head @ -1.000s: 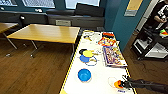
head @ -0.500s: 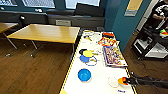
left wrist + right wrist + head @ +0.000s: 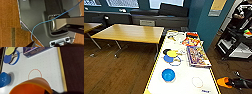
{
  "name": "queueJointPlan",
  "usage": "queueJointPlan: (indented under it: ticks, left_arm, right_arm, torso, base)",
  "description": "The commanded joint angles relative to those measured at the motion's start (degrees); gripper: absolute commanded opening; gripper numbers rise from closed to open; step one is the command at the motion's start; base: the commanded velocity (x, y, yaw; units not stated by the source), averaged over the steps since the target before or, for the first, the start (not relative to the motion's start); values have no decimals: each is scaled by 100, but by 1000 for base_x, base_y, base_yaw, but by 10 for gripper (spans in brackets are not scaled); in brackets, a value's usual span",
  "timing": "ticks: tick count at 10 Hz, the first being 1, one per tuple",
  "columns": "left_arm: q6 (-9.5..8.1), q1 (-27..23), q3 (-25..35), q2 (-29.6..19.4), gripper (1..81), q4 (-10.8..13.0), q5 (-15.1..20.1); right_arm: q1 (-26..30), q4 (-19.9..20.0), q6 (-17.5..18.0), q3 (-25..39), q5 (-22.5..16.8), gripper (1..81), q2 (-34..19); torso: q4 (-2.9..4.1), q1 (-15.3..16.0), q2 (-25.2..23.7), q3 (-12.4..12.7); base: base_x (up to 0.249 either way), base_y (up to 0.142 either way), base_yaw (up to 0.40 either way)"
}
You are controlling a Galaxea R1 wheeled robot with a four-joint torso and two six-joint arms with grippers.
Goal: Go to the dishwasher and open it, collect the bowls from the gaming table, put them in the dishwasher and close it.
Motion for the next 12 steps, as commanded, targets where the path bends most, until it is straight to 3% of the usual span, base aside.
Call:
queueJointPlan:
  ticks: [1,3,6,7,8,10,12]
  left_arm:
    - [-2,-26,9,29,811,8,345]
    - [-2,-35,9,47,811,26,328]
    - [7,-35,9,56,811,44,337]
    - [7,-35,9,56,811,44,337]
    - [7,-35,9,56,811,44,337]
    - [16,-35,9,82,811,44,337]
    - [16,-27,9,91,811,44,337]
  right_arm:
    - [-648,-675,93,1501,186,10,-1736]
    - [-1814,-844,32,1510,865,10,-1834]
    - [-3476,-975,-302,1572,2376,10,-1860]
    - [-3969,-958,-487,1642,2658,10,-1895]
    - [-4565,-879,-827,1782,2998,10,-1895]
    - [-5802,-459,-1715,1924,4184,10,-1886]
    - [-6735,52,-2365,1680,4940,10,-1537]
  torso:
    - [0,0,0,0]
    - [0,0,-2,0]
    - [0,0,-2,0]
    - [0,-2,-2,0]
    - [0,-2,-2,0]
    - [0,-2,-2,0]
    - [0,-2,-2,0]
  base:
    - [0,0,0]
    - [0,0,0]
    - [0,0,0]
    - [0,0,0]
    - [0,0,0]
    - [0,0,0]
    - [0,0,0]
